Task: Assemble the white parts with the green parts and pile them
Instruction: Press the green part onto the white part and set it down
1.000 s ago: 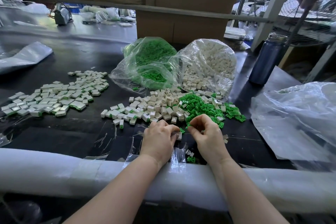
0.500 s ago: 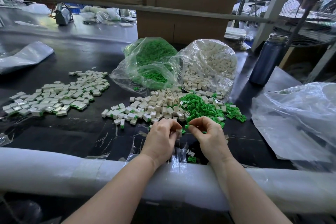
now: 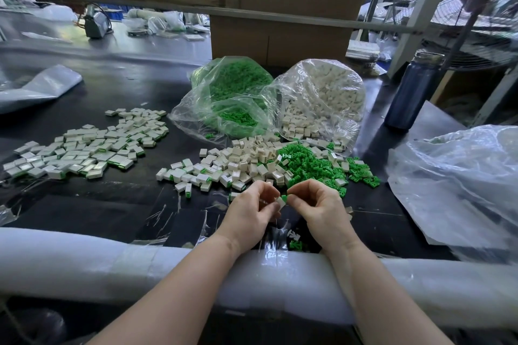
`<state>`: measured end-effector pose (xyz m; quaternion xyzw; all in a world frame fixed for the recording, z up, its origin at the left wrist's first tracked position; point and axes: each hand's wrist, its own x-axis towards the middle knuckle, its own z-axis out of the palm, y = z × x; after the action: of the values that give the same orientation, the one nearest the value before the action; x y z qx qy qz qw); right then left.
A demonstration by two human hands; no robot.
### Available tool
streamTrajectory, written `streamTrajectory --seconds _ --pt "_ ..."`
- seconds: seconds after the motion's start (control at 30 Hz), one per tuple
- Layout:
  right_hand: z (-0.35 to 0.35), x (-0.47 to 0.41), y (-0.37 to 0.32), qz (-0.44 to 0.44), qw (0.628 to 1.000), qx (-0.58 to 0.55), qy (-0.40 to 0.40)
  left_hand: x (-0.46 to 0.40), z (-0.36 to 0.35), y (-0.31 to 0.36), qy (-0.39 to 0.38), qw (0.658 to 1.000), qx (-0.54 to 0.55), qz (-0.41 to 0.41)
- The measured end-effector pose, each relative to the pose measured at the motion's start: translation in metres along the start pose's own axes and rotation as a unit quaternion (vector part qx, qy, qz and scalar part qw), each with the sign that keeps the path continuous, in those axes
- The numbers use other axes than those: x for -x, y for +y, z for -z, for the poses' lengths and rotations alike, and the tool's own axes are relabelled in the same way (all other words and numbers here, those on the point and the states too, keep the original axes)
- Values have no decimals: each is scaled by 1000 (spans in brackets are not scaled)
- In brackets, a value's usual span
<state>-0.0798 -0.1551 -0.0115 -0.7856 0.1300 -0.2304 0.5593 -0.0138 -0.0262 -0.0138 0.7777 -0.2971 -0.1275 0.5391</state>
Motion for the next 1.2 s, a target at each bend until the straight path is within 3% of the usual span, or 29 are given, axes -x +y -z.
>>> streamTrajectory --seconds 0.37,1.2 --pt "-1 2 -3 -19 1000 -2 -21 -3 3 -1 7 998 59 25" --pt "2 3 -2 -41 997 -16 -61 0 -1 -2 7 997 -60 -43"
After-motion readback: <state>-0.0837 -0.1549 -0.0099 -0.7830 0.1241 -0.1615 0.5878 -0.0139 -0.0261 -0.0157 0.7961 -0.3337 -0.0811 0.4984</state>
